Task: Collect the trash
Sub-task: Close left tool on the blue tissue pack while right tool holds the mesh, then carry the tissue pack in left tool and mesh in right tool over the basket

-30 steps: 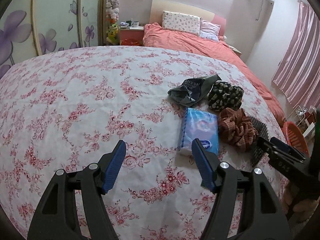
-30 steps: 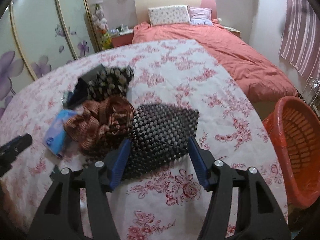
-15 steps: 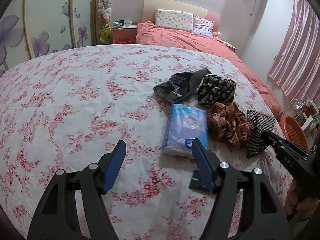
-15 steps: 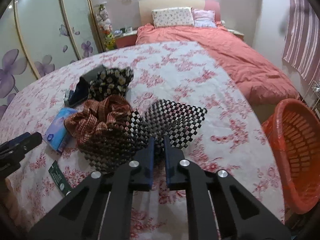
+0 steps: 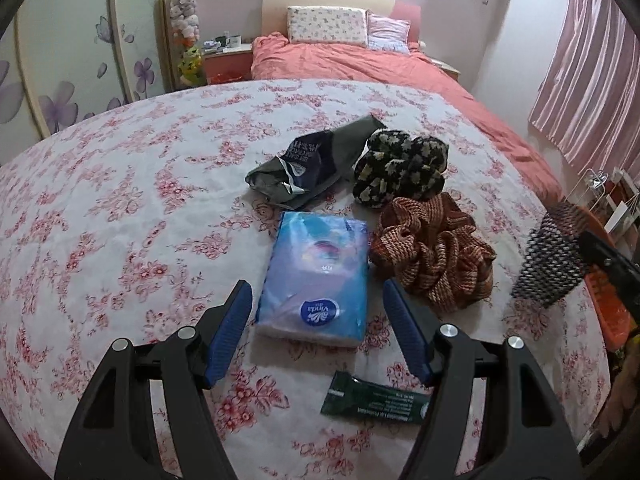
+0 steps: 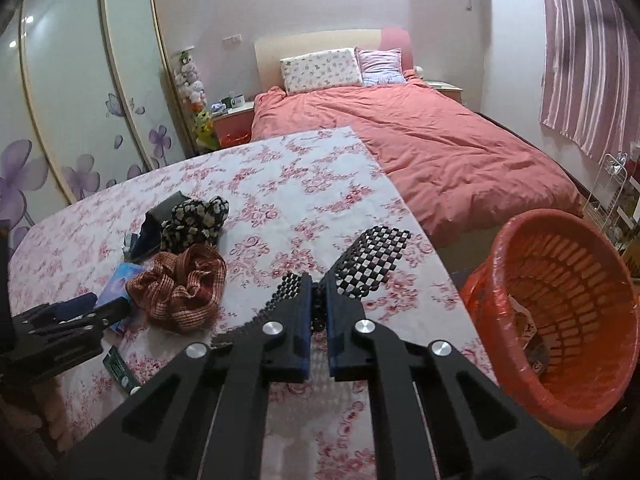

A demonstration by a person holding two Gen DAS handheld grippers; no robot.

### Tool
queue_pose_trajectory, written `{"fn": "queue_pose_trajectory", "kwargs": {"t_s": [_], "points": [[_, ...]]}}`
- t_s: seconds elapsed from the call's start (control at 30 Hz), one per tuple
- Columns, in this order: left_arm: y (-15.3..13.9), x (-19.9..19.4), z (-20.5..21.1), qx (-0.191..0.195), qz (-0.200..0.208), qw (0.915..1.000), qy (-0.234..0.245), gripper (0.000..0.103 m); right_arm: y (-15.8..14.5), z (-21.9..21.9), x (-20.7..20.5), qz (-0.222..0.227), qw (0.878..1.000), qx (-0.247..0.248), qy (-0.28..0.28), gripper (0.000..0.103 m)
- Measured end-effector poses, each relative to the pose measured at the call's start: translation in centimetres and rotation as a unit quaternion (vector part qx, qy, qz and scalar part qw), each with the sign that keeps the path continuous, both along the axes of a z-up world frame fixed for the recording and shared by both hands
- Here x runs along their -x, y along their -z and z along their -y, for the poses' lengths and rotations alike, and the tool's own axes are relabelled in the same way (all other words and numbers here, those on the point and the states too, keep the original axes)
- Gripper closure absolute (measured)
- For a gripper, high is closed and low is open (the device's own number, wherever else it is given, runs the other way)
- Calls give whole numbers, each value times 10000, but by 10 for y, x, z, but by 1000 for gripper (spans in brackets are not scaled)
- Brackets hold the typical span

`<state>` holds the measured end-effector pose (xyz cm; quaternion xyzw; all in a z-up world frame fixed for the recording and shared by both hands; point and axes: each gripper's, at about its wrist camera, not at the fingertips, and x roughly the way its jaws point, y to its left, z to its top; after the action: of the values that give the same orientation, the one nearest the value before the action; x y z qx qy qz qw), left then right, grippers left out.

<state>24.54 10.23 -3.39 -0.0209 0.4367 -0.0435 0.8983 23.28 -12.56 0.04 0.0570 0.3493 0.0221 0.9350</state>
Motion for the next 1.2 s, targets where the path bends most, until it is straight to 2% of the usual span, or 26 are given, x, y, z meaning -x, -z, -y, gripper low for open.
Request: {"fn": "queue_pose_trajectory", "kwargs": {"t_s": [0.27, 0.43, 0.7, 1.0, 1.2], "points": [[7, -7, 2, -184, -133, 9997, -57, 36, -3, 5, 3, 39, 10000, -45, -16, 96], [7, -12, 3, -295, -92, 9995, -95, 49, -8, 6, 6, 105, 9999, -64, -19, 96], [4, -10, -4, -179, -41, 9997, -189, 51, -21, 12, 13, 261, 9996, -116, 14, 96], [-33, 7, -9, -11, 426, 9988, -244, 51, -38, 21, 23, 526, 9983, -234, 71, 96], [-64, 20, 9, 185, 782, 9968, 20, 51, -53, 29, 38, 796, 9963, -292, 136, 96]]}}
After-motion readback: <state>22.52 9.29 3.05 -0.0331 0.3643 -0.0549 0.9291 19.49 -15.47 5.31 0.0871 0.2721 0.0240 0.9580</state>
